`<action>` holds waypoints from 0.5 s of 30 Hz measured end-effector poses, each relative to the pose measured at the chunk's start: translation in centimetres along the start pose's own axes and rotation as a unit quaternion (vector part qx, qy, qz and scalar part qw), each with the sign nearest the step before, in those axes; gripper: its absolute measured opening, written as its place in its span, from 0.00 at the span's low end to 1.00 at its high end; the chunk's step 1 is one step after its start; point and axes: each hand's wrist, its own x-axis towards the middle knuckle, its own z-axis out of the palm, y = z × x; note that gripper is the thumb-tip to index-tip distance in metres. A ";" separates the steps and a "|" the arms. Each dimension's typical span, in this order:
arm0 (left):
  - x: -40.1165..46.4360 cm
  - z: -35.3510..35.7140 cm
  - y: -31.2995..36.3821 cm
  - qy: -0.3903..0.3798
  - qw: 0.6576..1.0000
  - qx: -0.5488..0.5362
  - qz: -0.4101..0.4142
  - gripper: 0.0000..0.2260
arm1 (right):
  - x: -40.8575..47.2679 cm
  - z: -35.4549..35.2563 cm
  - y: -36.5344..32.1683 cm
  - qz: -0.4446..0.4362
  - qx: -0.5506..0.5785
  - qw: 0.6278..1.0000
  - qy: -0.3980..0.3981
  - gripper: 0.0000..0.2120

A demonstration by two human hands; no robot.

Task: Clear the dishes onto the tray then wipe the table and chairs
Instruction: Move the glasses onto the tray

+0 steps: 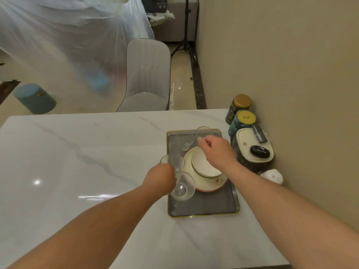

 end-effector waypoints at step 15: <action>-3.6 6.2 3.9 -0.018 0.991 -0.118 0.060 0.22 | -15.1 5.2 6.6 0.291 0.045 0.944 -0.148 0.16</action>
